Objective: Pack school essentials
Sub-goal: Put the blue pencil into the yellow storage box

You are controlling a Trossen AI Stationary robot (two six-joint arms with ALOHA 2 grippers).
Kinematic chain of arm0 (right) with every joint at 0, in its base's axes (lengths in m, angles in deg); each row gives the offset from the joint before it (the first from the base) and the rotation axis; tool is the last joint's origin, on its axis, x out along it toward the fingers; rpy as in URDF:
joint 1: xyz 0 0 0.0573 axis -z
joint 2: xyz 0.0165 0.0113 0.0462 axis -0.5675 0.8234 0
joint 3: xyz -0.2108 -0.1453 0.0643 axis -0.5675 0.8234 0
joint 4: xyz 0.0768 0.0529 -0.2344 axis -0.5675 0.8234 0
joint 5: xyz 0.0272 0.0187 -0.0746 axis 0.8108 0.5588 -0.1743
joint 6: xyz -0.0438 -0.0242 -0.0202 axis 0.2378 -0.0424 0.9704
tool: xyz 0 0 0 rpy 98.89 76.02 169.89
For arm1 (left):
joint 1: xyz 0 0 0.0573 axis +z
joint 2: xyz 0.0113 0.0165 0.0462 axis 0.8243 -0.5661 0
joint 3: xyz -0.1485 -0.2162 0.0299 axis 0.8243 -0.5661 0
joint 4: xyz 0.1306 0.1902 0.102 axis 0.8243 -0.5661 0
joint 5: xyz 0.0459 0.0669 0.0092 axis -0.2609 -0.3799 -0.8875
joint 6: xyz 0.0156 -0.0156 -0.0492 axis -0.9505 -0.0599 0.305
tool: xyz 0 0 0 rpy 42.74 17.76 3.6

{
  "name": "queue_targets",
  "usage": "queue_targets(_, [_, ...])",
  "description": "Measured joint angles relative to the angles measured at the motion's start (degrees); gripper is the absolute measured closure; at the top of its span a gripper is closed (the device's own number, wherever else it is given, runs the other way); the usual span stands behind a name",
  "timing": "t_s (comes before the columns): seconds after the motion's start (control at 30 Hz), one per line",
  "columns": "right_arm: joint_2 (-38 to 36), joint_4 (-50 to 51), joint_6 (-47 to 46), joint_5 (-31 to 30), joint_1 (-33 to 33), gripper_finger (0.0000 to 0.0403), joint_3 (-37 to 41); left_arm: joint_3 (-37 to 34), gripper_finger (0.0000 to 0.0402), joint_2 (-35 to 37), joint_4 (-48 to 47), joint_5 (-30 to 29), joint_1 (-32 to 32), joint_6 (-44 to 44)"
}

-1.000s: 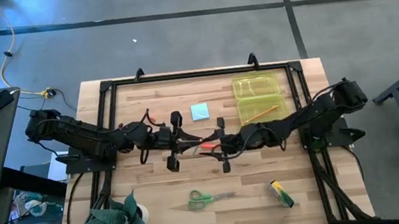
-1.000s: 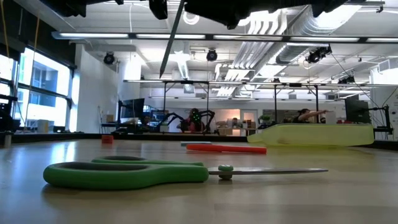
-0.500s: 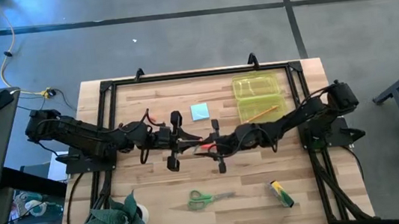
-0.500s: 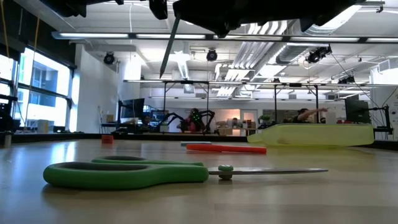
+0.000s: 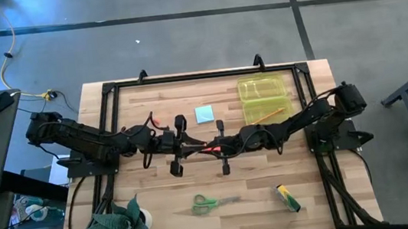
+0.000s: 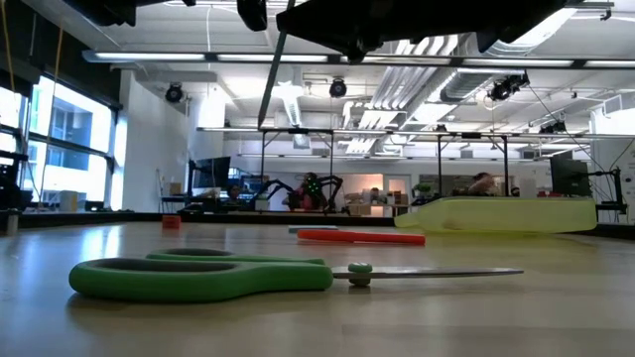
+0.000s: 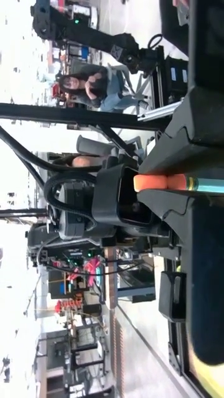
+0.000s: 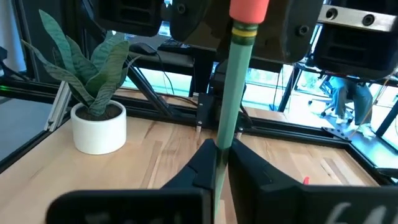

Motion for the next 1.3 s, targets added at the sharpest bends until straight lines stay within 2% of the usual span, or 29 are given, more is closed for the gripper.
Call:
queue_targets(0.13, [0.0, 1.3, -0.3, 0.1, 0.4, 0.0391, 0.0, 0.0, 0.0352, 0.0, -1.2, -1.1, 0.0, 0.7])
queue_targets(0.23, [0.0, 2.5, -0.4, 0.5, 0.9, 0.0395, 0.0, 0.0, 0.0328, 0.0, -2.7, -1.6, 0.0, -2.4])
queue_targets(0.47, [0.0, 6.5, -2.9, 0.4, 1.9, 0.0396, 0.0, 0.1, 0.0266, 0.1, -8.4, -7.2, 0.0, -3.0])
queue_targets(0.63, [0.0, 8.5, -4.6, 0.5, 2.6, 0.0397, 0.0, 0.1, 0.0235, 0.1, -11.4, -9.5, 0.1, -3.8])
queue_targets(0.83, [0.0, 10.2, -5.6, 0.5, 2.8, 0.0393, 0.0, 0.1, 0.0225, 0.6, -15.8, -9.5, 0.1, -5.0])
queue_targets(1.3, [-1.7, 20.9, -7.7, -8.0, 2.8, 0.0392, 0.0, 0.0, 0.0227, 3.3, -27.9, -9.3, 0.0, -1.3])
